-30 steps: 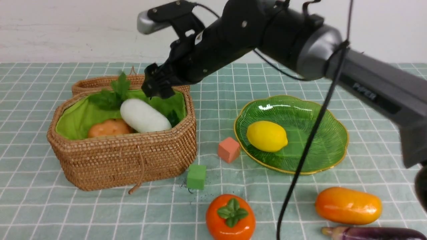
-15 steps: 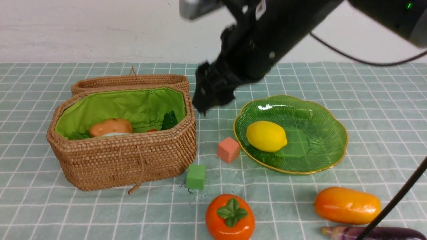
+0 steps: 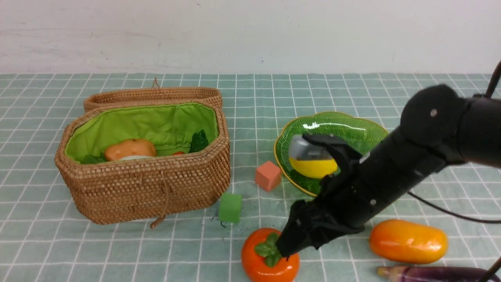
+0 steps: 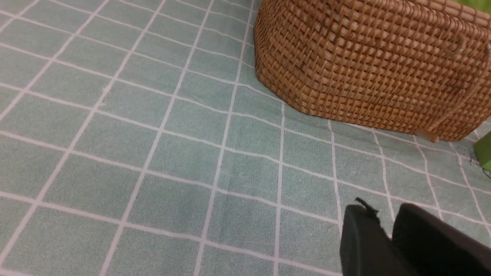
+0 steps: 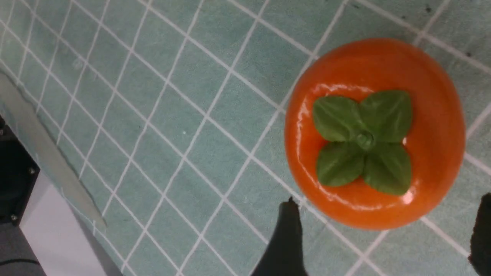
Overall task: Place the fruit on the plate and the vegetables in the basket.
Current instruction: Grab a tomato with your right arm and place it on the plate on the right.
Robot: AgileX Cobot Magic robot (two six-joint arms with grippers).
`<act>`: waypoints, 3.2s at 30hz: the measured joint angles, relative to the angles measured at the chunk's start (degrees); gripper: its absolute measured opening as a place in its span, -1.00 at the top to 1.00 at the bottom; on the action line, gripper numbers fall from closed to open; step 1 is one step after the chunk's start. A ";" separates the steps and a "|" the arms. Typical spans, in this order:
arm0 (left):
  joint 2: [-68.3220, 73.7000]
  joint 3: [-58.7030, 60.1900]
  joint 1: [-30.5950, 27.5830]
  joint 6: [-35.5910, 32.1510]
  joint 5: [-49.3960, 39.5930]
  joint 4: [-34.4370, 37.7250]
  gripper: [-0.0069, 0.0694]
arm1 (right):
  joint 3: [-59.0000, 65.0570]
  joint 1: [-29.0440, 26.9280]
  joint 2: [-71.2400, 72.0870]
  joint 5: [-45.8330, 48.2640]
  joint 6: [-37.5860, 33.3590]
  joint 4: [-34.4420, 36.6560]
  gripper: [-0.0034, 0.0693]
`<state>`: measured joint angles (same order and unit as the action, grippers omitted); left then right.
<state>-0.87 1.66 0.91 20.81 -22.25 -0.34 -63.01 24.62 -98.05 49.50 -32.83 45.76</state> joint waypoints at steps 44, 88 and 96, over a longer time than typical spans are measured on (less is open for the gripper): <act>0.00 0.00 0.00 0.00 0.00 0.00 0.48 | -0.83 -8.55 10.17 -1.91 -3.11 7.20 -0.27; 0.00 0.00 0.00 0.00 0.00 0.00 0.39 | -7.08 -16.07 -1.51 -16.66 0.41 -8.50 -0.94; 0.00 0.00 0.00 0.00 0.00 0.00 0.39 | -7.08 -15.74 6.20 -3.52 2.38 -25.58 -0.84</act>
<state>-0.87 1.66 0.91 20.81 -22.25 -0.34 -70.09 8.88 -91.85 45.98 -30.46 20.18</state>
